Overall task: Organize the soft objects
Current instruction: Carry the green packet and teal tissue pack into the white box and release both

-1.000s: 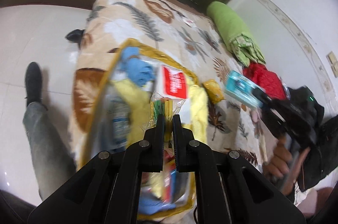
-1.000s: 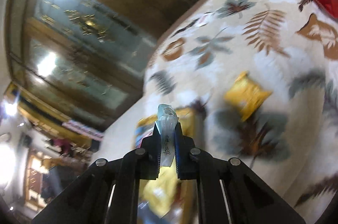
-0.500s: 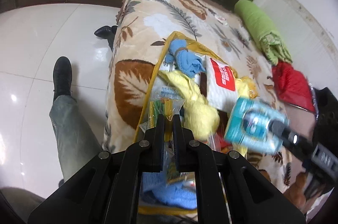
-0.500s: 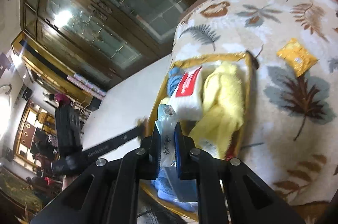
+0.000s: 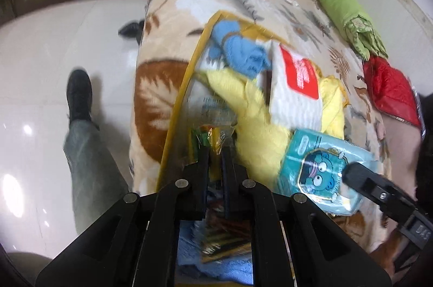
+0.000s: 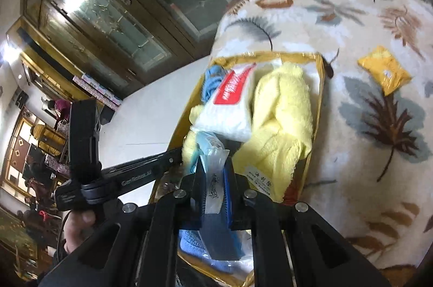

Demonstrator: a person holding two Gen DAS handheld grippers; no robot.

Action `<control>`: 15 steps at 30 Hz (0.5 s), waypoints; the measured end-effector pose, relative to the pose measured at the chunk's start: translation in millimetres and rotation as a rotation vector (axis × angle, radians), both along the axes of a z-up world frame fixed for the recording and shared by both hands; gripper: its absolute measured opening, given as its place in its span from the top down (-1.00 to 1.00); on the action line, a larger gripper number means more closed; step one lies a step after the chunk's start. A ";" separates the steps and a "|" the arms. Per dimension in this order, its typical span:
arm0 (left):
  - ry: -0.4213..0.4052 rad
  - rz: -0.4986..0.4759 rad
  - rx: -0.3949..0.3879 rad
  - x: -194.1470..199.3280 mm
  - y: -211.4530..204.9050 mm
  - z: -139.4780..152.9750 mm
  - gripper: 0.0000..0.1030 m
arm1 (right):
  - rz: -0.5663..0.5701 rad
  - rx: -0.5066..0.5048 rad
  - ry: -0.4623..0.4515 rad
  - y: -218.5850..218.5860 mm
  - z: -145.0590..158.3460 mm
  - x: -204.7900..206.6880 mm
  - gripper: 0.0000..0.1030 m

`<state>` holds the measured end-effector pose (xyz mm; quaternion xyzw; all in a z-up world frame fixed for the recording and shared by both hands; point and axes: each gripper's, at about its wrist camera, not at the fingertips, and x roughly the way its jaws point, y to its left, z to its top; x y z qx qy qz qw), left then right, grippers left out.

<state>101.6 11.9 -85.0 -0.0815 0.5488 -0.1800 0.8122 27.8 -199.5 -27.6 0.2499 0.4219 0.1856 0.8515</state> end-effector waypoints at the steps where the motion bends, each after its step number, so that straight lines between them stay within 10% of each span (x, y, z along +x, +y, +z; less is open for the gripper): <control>1: 0.014 0.011 -0.012 0.4 2.8 -1.6 0.87 | 0.006 0.003 -0.008 0.5 0.5 -1.3 0.80; 4: 0.028 0.032 -0.063 0.9 10.5 0.1 0.86 | -0.014 -0.006 -0.022 -2.1 2.0 -5.0 0.74; 8: 0.019 0.050 -0.104 -2.6 15.8 6.4 0.29 | -0.009 0.067 -0.006 -9.7 -0.4 -8.3 0.42; 15: -0.114 0.084 -0.120 -17.2 21.4 29.5 0.24 | -0.033 0.126 -0.062 -31.4 13.2 -25.5 0.13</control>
